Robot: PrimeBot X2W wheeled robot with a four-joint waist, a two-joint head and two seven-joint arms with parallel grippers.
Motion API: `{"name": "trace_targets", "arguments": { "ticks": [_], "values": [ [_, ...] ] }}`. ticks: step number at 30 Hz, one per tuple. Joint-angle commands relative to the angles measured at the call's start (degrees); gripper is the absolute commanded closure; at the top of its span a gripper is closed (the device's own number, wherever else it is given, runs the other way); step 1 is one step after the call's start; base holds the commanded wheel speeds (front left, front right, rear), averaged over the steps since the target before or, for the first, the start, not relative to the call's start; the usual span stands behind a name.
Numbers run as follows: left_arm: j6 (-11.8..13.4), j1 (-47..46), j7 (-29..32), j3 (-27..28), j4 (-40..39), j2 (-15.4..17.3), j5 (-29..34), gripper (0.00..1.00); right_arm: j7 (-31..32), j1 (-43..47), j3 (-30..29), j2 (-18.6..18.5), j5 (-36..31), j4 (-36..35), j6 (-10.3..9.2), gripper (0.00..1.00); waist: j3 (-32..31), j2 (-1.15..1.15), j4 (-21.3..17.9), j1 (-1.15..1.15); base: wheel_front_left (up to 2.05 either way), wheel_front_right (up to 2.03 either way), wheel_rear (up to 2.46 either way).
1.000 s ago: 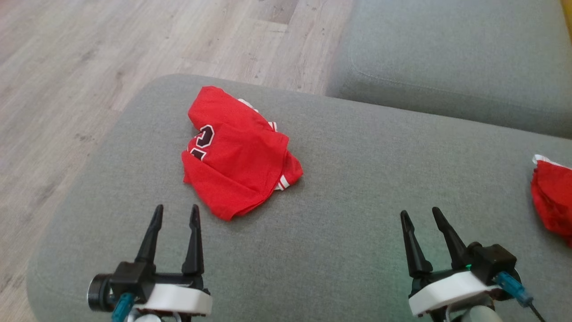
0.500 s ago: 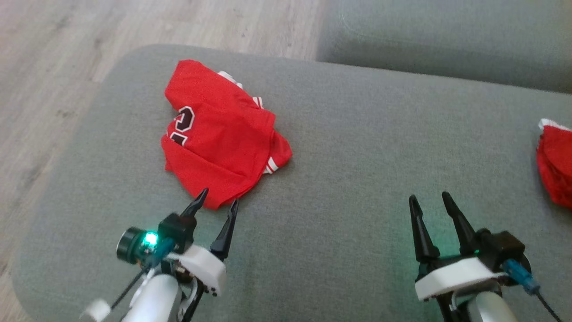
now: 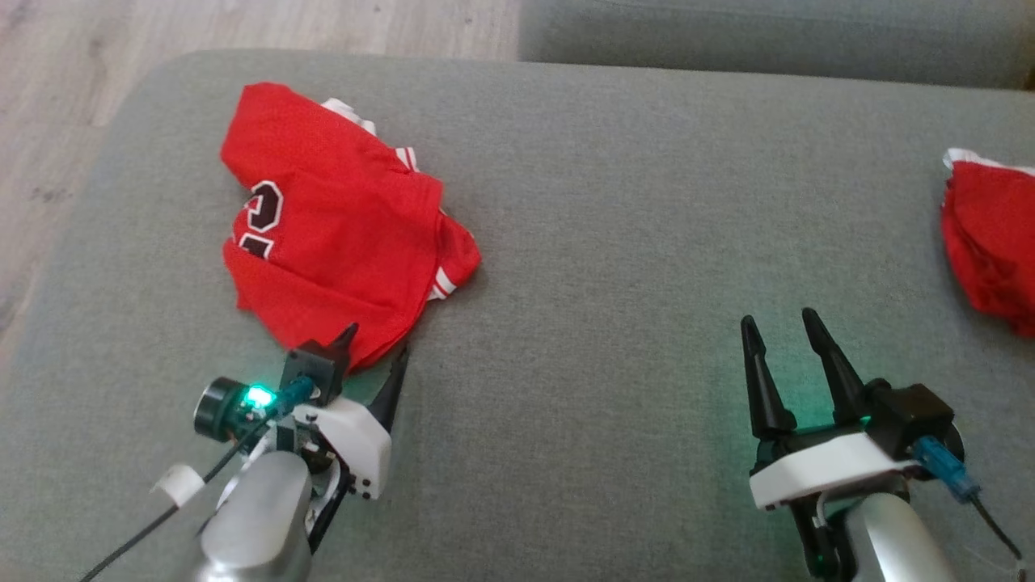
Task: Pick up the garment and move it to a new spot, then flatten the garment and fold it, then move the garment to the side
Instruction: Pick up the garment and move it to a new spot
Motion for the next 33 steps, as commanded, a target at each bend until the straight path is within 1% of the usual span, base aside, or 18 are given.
{"name": "trace_targets", "arguments": {
  "ticks": [1, 5, 6, 7, 11, 12, 14, 18, 22, 25, 28, 30, 33],
  "values": [
    [-0.3, -2.6, -0.8, 1.6, -1.0, 1.5, -0.3, 0.00, -0.8, -2.2, 1.3, -0.2, -0.5, -2.0, -0.05, 0.00, 0.6, 0.00, -0.6, -0.01, 0.00, 0.00, 0.00],
    [-0.3, -4.3, -1.6, 1.2, 2.3, 1.4, -0.6, 0.00, -0.8, -2.9, 1.5, -0.2, -0.7, -2.1, -0.05, 0.00, 1.3, 0.00, -1.7, -0.01, 0.00, 0.00, 0.00],
    [-0.3, -4.6, -1.7, 1.1, 3.1, 1.3, -0.9, 0.13, -0.8, -3.0, 1.4, -0.2, -0.7, -2.1, -0.05, 0.00, 1.4, 0.00, -2.0, -0.01, 0.00, 0.00, 0.00],
    [-0.3, -4.9, -1.9, 1.0, 3.7, 1.2, -1.2, 1.00, -0.8, -3.2, 1.4, -0.2, -0.7, -2.2, -0.05, 0.00, 1.5, 0.00, -2.2, -0.01, 0.00, 0.00, 0.00],
    [-0.3, -6.5, -4.5, 0.4, 4.0, 1.2, -2.0, 1.00, -0.8, -3.3, 1.0, -0.2, -0.6, -2.3, -0.05, 0.00, 1.5, 0.00, -2.6, -0.01, 0.00, 0.00, 0.00],
    [-0.3, -7.0, -6.6, -0.7, 3.1, 1.1, -2.9, 1.00, -0.8, -3.1, 1.0, -0.2, -0.6, -2.1, -0.05, 0.00, 1.0, 0.00, -2.7, -0.01, 0.00, 0.00, 0.00],
    [-0.3, -7.6, -8.3, -1.6, 1.3, 1.1, -4.5, 1.00, -0.8, -2.9, 0.9, -0.2, -0.4, -1.8, -0.05, 0.00, 0.2, 0.00, -2.7, -0.01, 0.00, 0.00, 0.00],
    [-0.3, -9.0, -10.5, -3.3, -5.4, 2.1, -8.0, 1.00, -0.8, -2.6, 1.2, -0.2, 0.1, -1.6, -0.05, 0.00, -1.6, 0.00, -2.7, -0.01, 0.00, 0.00, 0.00],
    [-0.3, -11.0, -10.9, -3.1, -13.9, 3.9, -11.7, 1.00, -0.8, -2.4, 1.6, -0.2, 0.8, -1.5, -0.05, 0.00, -2.9, 0.00, -3.4, -0.01, 0.00, 0.00, 0.00],
    [-0.3, -13.5, -9.1, -1.5, -20.7, 5.2, -14.5, 1.00, -0.8, -2.4, 1.8, -0.2, 1.5, -1.7, -0.05, 0.00, -3.1, 0.00, -4.2, -0.01, 0.00, 0.00, 0.00],
    [-0.3, -16.1, -5.6, -0.4, -26.4, 6.3, -16.4, 1.00, -0.8, -2.3, 2.1, -0.2, 2.0, -1.8, -0.05, 0.00, -3.1, 0.00, -5.2, -0.01, 0.00, 0.00, 0.00],
    [-0.3, -17.8, -2.8, -0.2, -29.3, 6.8, -17.4, 1.00, -0.8, -2.4, 2.5, -0.2, 2.3, -1.8, -0.05, 0.00, -2.9, 0.00, -6.2, -0.01, 0.00, 0.00, 0.00],
    [-0.3, -20.4, 0.8, -1.0, -31.9, 7.9, -17.0, 1.00, -0.8, -3.1, 3.1, -0.2, 3.1, -2.1, -0.05, 0.00, -2.3, 0.00, -8.3, -0.01, 0.00, 0.00, 0.00]
  ]
}}
